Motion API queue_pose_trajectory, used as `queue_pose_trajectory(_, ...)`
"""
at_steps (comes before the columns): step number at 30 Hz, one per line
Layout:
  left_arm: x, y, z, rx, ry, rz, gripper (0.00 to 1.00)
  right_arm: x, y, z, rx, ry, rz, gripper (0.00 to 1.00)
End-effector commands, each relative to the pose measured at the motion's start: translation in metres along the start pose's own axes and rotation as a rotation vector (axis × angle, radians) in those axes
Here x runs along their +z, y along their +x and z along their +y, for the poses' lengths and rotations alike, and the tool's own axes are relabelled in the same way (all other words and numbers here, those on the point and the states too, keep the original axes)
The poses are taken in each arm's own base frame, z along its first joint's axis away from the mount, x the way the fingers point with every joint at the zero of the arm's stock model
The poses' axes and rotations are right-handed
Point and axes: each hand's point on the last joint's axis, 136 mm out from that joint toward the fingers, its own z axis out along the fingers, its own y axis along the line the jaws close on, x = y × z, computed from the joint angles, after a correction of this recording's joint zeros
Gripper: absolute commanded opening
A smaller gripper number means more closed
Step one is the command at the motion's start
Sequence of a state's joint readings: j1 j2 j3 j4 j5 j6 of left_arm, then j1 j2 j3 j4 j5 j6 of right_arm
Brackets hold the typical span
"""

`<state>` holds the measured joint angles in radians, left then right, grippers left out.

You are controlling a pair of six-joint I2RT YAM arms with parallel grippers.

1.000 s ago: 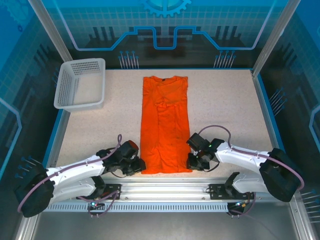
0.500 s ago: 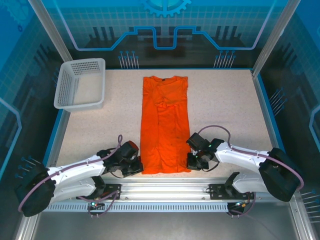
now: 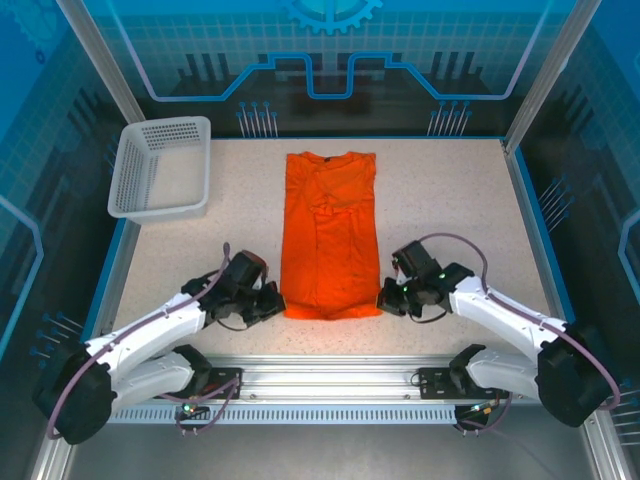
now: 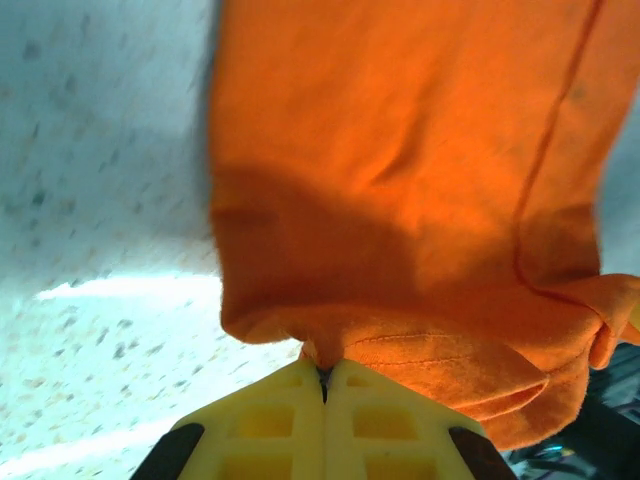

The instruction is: Fold and stack the t-shirts

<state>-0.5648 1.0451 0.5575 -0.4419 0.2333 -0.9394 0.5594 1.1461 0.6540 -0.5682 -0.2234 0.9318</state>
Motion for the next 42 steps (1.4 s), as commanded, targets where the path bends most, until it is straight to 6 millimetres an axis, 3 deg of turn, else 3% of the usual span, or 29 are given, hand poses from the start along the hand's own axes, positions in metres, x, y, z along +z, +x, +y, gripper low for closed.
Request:
queue_pose_trajectory(1,-0.01,-0.025,-0.029,0.029,0.073,-0.003,0.0,-0.016,-0.026,0.018,-0.008,-0.044,-0.015,0.0)
queue_pose_trajectory(4,-0.014,-0.059,-0.047,0.026,0.095,-0.03,0.0,-0.022,-0.055,0.03,-0.002,-0.054,-0.042,0.0)
queue_pose_trajectory(10,-0.001,-0.12,-0.058,-0.022,0.088,-0.061,0.0,-0.017,-0.12,0.042,0.042,-0.073,-0.054,0.0)
queue_pose_trajectory(14,0.016,-0.153,-0.06,-0.063,0.088,-0.055,0.0,-0.004,-0.161,0.05,0.09,-0.112,-0.033,0.0)
queue_pose_trajectory(19,0.036,-0.191,-0.057,-0.102,0.075,-0.039,0.0,0.017,-0.198,0.053,0.128,-0.127,0.0,0.0)
queue_pose_trajectory(26,0.047,-0.225,-0.057,-0.125,0.068,-0.045,0.0,0.038,-0.224,0.039,0.174,-0.101,0.033,0.0)
queue_pose_trajectory(37,0.064,-0.245,-0.034,-0.183,0.027,-0.048,0.01,0.055,-0.246,0.027,0.234,-0.102,0.054,0.01)
queue_pose_trajectory(39,0.065,-0.248,-0.031,-0.192,0.026,-0.053,0.09,0.057,-0.249,0.026,0.245,-0.1,0.054,0.09)
queue_pose_trajectory(41,0.063,-0.251,-0.027,-0.206,0.019,-0.062,0.28,0.055,-0.253,0.023,0.262,-0.1,0.047,0.24)
queue_pose_trajectory(42,0.06,-0.254,-0.028,-0.209,0.025,-0.068,0.29,0.053,-0.256,0.023,0.27,-0.107,0.042,0.31)
